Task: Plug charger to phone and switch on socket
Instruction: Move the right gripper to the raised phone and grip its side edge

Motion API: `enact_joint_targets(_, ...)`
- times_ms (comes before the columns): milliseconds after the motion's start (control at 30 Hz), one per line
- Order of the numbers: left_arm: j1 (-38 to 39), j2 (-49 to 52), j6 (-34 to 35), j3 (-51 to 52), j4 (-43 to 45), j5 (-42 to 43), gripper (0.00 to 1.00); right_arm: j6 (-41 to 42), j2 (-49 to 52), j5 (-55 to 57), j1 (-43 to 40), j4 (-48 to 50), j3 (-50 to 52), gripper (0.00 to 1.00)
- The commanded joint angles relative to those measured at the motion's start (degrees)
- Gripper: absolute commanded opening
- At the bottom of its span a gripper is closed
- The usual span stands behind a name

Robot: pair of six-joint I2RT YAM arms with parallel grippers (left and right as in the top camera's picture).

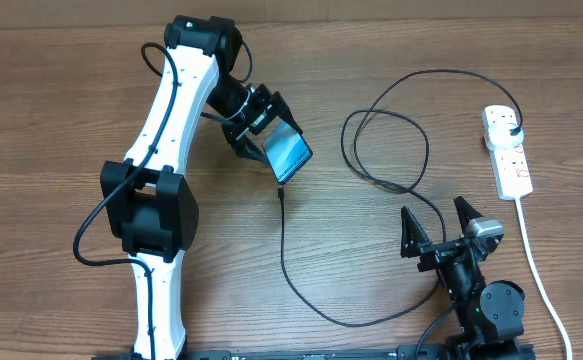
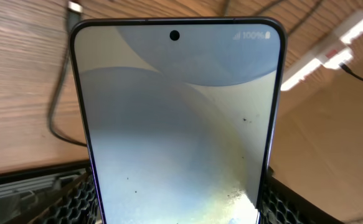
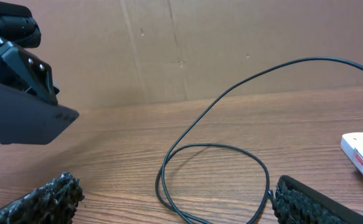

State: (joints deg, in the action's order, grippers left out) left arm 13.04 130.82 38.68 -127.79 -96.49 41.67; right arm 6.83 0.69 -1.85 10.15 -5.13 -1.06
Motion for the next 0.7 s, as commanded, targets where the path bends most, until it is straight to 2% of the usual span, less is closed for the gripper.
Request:
enact_joint_targets(0,0.26,-0.76,1.11,-1.57,-0.35,-5.84,0.04,0.26,-0.52,0.74,-0.15,0.35,0.61,1.0)
enact_joint_targets(133,0.76,-0.76,3.34,-1.57,1.25,-10.25,0.04,1.05,-0.52,-1.22,-0.15,0.81,0.61,1.0)
enact_joint_targets(167,0.9,-0.76,4.22,-1.57,1.9,-12.09,0.04,3.39,-0.52,-3.1,-0.15,0.83,0.61,1.0)
enact_joint_targets(267,1.7,-0.76,5.95,-1.57,4.26,-17.68,0.04,19.61,-0.52,-7.58,-0.15,1.09,0.61,1.0)
enact_joint_targets(367,2.71,-0.76,5.92,-1.57,7.5,-18.84,0.04,40.28,-0.52,-15.96,-0.15,1.77,0.61,1.0)
enact_joint_targets(400,3.1,-0.76,5.95,-1.57,8.63,-19.3,0.04,44.17,-0.52,-19.54,-0.15,1.97,0.61,1.0)
enact_joint_targets(533,4.52,-0.76,6.67,-1.57,11.5,-20.94,0.04,48.17,-0.52,-22.8,-0.15,2.12,0.61,1.0)
enact_joint_targets(667,5.44,-0.76,8.57,-1.57,12.59,-21.75,0.04,58.45,-0.52,-23.32,-0.15,2.12,0.61,1.0)
